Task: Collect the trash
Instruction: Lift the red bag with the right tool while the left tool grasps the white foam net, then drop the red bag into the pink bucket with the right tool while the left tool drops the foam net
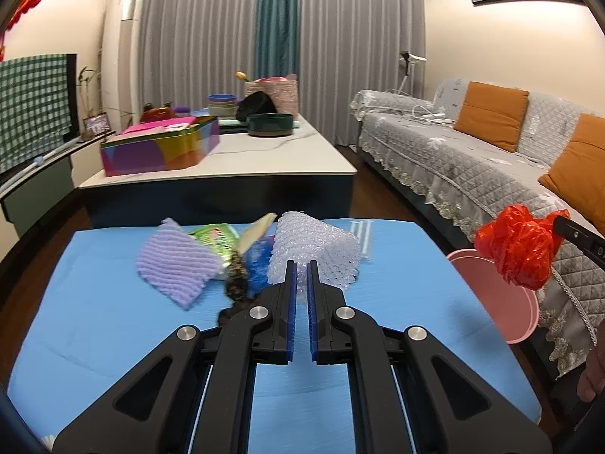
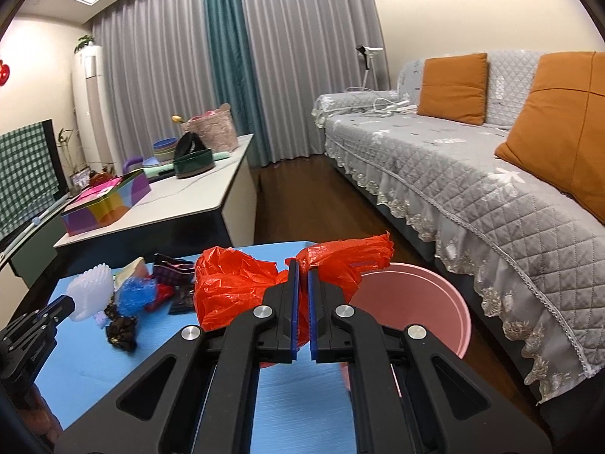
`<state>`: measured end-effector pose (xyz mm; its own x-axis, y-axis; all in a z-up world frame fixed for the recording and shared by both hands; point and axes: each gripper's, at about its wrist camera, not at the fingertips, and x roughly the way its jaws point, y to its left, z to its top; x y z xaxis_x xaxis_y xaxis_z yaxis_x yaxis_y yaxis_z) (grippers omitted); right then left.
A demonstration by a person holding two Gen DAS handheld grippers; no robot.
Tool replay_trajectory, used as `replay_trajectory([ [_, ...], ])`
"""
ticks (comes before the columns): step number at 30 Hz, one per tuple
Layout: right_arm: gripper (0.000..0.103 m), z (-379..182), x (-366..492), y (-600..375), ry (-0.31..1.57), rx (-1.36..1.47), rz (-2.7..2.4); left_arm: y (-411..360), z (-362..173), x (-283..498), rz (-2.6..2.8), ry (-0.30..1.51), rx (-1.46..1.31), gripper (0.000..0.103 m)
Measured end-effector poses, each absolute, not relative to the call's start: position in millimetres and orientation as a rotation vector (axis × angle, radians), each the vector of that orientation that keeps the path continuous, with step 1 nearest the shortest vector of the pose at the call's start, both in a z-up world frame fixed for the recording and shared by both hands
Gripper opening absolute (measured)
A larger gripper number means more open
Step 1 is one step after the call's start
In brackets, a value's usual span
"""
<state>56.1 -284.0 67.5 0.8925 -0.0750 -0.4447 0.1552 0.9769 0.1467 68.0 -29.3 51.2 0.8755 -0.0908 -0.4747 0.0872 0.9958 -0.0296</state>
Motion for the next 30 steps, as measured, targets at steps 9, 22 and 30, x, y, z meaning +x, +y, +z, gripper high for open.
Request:
replay_trajectory([
  [9, 0.005, 62.4, 55.4, -310.8, 0.449, 0.175, -0.182, -67.3, 48.6, 73.6, -0.199, 0.487, 0.011, 0.005],
  [22, 0.005, 59.1, 55.9, -341.5, 0.452, 0.199, -0.253, -110.1, 45.1, 78.2, -0.327, 0.496, 0.027, 0.005],
  [30, 0.005, 55.5, 59.3, -356.5, 0.454, 0.223, -0.288, -130.4, 53.5, 88.7, -0.390, 0.509, 0.025, 0.005],
])
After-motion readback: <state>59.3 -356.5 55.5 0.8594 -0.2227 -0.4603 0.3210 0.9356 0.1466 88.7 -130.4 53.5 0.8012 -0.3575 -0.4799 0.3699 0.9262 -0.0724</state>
